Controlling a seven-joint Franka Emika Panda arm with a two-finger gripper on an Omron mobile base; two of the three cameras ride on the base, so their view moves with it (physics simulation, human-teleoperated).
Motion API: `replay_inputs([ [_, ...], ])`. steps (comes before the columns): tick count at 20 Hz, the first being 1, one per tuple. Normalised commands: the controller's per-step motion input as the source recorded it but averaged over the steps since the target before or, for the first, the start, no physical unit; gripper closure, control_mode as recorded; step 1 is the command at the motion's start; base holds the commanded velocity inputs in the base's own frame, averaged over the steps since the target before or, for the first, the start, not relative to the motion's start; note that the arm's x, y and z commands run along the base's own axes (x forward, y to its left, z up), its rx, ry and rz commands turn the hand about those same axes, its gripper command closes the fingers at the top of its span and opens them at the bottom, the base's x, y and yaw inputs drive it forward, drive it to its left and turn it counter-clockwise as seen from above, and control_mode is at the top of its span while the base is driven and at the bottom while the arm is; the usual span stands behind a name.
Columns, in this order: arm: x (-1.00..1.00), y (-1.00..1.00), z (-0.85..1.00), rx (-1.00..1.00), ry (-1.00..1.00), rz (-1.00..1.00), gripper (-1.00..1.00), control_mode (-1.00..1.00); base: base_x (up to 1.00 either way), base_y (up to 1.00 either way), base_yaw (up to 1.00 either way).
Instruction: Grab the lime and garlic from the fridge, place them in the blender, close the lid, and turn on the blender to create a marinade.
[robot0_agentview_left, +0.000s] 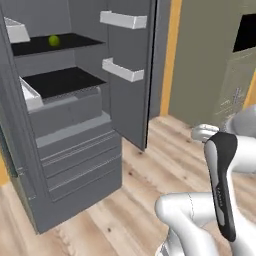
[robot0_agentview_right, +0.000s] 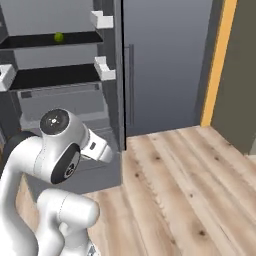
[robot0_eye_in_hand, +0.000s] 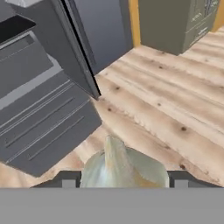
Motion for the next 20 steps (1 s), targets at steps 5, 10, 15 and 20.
replay_inputs([
  [5,0.00,0.00,0.00,0.00,0.00,0.00,1.00,1.00,-0.02,-0.24,-0.87],
  [10,0.00,0.00,0.00,0.00,0.00,0.00,1.00,1.00,0.00,-0.30,-0.86],
  [15,0.00,0.00,0.00,0.00,0.00,0.00,1.00,1.00,0.06,-0.30,-0.81],
  [20,0.00,0.00,0.00,0.00,0.00,0.00,1.00,1.00,0.10,-0.24,-0.68],
])
